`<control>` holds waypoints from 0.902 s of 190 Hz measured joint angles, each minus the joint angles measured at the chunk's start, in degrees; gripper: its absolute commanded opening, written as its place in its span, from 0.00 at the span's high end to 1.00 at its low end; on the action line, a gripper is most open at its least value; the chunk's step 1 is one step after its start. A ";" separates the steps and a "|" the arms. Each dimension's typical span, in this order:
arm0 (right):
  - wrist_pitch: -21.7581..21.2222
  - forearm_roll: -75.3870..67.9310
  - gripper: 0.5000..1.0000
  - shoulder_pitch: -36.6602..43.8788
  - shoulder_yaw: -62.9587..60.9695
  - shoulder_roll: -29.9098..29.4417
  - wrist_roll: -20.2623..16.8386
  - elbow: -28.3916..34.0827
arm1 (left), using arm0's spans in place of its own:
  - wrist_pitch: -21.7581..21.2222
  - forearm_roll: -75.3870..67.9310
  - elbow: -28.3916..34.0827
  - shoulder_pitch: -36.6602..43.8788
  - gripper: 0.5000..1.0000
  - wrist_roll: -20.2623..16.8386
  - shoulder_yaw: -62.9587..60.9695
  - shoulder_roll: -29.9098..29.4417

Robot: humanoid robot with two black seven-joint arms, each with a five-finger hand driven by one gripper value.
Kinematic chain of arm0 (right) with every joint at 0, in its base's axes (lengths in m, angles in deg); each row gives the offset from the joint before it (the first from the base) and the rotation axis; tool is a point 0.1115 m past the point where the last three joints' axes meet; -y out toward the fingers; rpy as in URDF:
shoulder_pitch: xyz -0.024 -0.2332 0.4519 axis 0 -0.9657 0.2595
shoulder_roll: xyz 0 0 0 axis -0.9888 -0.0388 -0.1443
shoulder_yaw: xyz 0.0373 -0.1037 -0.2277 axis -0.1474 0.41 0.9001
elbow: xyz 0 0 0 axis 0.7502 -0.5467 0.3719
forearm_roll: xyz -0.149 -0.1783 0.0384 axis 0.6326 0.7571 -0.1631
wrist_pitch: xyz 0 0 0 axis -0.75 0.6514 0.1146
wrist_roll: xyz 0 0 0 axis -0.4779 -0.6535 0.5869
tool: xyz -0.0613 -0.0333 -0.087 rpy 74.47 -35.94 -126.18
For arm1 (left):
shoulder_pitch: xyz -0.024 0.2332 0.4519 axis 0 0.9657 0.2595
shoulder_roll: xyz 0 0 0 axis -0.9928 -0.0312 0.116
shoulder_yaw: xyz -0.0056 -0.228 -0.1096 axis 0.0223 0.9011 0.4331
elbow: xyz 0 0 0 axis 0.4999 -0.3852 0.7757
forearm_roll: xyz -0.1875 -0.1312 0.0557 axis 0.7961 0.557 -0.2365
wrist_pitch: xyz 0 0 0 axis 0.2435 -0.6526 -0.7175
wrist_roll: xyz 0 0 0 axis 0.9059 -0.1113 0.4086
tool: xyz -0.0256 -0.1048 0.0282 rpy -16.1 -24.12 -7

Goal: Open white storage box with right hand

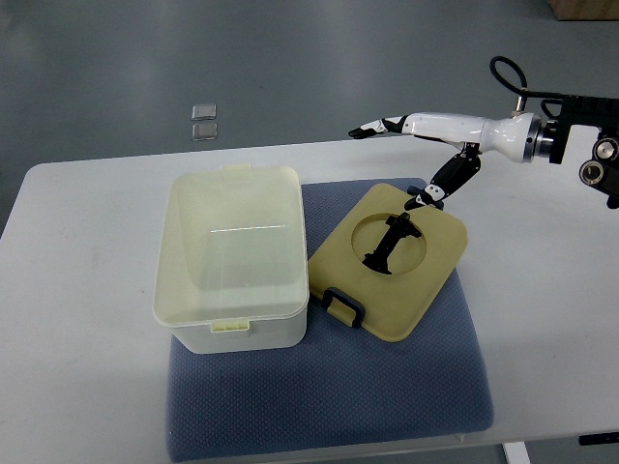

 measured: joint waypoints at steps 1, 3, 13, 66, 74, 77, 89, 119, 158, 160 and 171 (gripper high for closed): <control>-0.24 -0.54 0.14 0.00 -0.13 0.01 0.00 -0.03 | 0.00 0.00 0.00 0.00 0.00 0.00 0.00 0.00; -0.69 -1.65 0.14 0.00 -0.37 0.03 0.00 -0.10 | 0.00 0.00 0.00 0.00 0.00 0.00 0.00 0.00; -2.35 -8.17 0.14 -0.24 -1.22 -0.01 0.00 -0.60 | 0.00 0.00 0.00 0.00 0.00 0.00 0.00 0.00; -4.17 -45.71 0.14 -4.19 -1.97 -5.30 -6.71 -7.69 | 0.00 0.01 0.00 0.01 0.00 0.00 0.00 0.00; -4.28 -51.82 0.14 -4.69 -2.00 -6.65 -9.05 -9.27 | -0.01 0.00 0.01 0.01 0.00 0.00 0.00 0.00; -4.31 -53.87 0.14 -4.85 -2.00 -7.19 -9.98 -9.77 | 0.00 0.01 0.01 0.01 0.00 0.00 0.00 0.00; -4.32 -62.27 0.14 -5.59 -2.00 -9.56 -14.47 -11.54 | -0.02 0.00 0.01 0.00 0.00 0.00 0.00 0.00; -4.22 -80.33 0.14 -7.87 -2.01 -14.00 -24.50 -14.40 | -0.03 0.00 0.01 0.01 0.00 0.00 0.00 0.00; -3.84 -86.24 0.14 -10.04 -2.00 -16.07 -26.59 -14.98 | -0.03 0.00 0.01 0.00 0.00 0.00 0.00 0.00; -3.80 -86.25 0.14 -10.11 -2.00 -16.11 -26.59 -14.99 | -0.03 0.00 0.01 0.00 0.00 0.00 0.00 0.00; -3.58 -86.25 0.14 -10.52 -2.00 -16.33 -26.58 -15.02 | -0.03 0.00 0.01 0.00 0.00 0.00 0.00 0.00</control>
